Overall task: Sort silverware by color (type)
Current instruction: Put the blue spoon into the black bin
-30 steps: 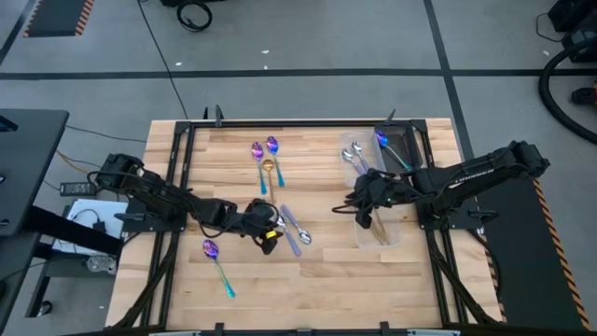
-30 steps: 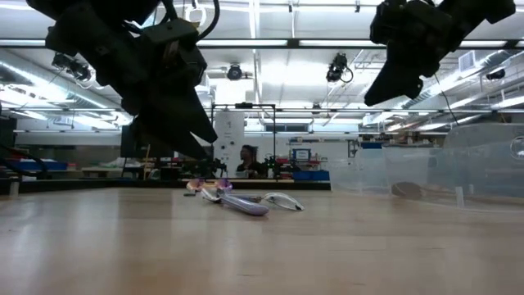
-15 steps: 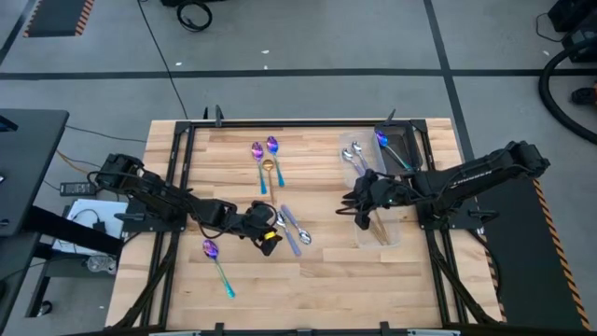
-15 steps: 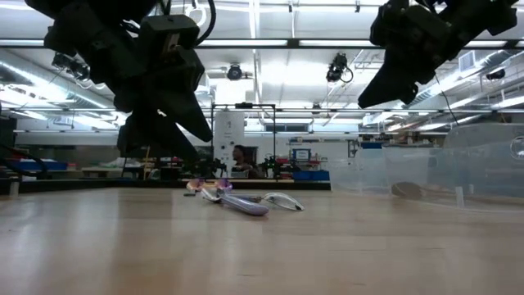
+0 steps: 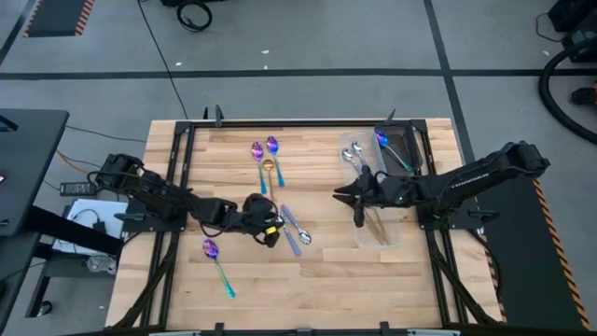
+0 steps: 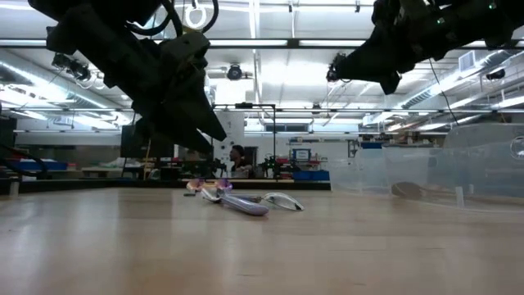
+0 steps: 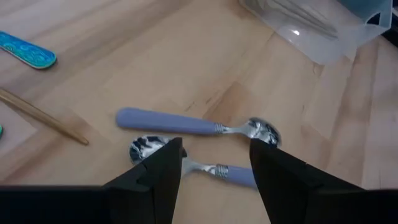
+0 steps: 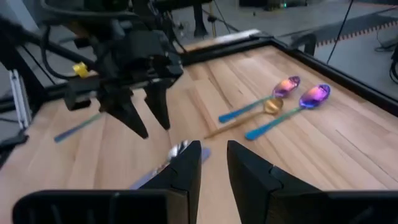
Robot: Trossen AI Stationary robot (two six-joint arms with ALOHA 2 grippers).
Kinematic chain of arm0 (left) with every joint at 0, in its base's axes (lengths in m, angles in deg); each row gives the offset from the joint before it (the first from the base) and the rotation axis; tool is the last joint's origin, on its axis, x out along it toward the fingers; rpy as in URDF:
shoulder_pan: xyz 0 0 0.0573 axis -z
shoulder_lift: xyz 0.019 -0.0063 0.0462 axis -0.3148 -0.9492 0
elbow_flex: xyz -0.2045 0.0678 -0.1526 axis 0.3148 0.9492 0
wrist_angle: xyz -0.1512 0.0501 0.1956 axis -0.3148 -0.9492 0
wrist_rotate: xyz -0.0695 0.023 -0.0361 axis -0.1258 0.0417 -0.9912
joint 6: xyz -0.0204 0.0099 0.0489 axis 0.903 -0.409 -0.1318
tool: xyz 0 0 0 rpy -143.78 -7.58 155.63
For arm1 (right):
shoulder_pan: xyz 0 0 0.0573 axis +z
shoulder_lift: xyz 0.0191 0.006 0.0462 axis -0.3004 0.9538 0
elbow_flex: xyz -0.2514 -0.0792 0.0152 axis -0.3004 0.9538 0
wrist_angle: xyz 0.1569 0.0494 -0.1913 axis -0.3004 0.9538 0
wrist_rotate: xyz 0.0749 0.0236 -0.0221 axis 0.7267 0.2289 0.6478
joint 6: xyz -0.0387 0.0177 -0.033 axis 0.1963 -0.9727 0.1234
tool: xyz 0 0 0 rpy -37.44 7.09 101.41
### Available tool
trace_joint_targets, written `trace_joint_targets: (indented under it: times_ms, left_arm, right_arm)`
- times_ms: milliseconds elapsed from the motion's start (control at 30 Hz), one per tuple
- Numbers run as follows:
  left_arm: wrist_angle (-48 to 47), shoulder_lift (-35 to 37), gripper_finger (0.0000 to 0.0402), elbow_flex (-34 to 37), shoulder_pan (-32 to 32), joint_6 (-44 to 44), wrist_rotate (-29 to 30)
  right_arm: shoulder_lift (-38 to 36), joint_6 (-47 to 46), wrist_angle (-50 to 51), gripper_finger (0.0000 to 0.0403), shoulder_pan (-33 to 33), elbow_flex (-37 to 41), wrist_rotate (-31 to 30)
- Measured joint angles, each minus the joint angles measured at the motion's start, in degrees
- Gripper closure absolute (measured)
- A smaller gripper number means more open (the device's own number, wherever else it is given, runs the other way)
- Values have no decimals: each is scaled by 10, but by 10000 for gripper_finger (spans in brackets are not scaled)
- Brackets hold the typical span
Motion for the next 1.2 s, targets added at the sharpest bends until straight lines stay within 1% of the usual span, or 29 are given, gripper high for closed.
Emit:
trace_joint_targets:
  times_ms: [100, 267, 433, 533, 667, 833, 1000, 1067, 1133, 1200]
  left_arm:
    - [6, 0, 207, 0, -8, 1, 0]
    - [12, 0, 207, 0, -35, 7, 0]
    - [9, 0, 207, 0, -71, 27, 0]
    - [2, 0, 207, 0, -90, 16, 0]
    - [-46, 0, 207, 0, -118, 4, 5]
    - [-88, 0, 207, 0, -162, -1, 6]
    - [-136, 0, 207, 0, -198, -26, 6]
    - [-154, 0, 207, 0, -211, -43, 6]
    - [-166, 0, 209, 0, -229, -62, -8]
    - [-167, 0, 214, 0, -255, -84, -35]
  right_arm:
    - [0, 0, -26, 316, 0, 17, 0]
    - [0, -2, -27, 316, 0, 30, 0]
    - [0, -2, -27, 316, 0, 32, 19]
    - [9, -2, -30, 317, 0, 32, 19]
    - [36, -2, -50, 317, 0, 32, 20]
    - [85, -2, -97, 317, 0, 32, 50]
    - [123, -2, -97, 317, 0, 12, 51]
    - [135, 0, -95, 317, 0, 5, 69]
    - [144, 3, -94, 317, 0, -1, 81]
    - [150, 10, -96, 317, 0, -7, 84]
